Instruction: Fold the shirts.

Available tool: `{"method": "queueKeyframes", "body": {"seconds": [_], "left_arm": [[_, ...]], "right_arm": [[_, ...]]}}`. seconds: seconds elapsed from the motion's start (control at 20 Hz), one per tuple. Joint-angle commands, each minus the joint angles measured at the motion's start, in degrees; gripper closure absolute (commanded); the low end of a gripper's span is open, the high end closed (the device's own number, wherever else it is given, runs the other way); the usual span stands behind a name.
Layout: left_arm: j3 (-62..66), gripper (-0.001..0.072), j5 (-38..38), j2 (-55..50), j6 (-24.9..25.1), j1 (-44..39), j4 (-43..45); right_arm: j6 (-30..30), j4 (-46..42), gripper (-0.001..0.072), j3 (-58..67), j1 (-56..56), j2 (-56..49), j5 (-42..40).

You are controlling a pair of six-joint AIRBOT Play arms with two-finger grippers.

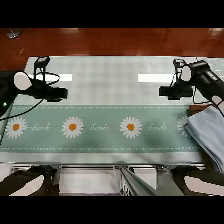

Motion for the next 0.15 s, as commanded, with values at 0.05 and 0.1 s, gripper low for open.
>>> {"method": "queueKeyframes", "body": {"seconds": [0.05, 0.1], "left_arm": [[-0.3, 0.0676, -0.2, -0.1, -0.5, 0.0, 1.0], [-0.3, 0.0676, -0.2, -0.1, -0.5, 0.0, 1.0]], "right_arm": [[0.5, -0.7, 0.0693, 0.1, 0.3, -0.5, 0.5], [0.5, -0.7, 0.0693, 0.1, 0.3, -0.5, 0.5]]}}
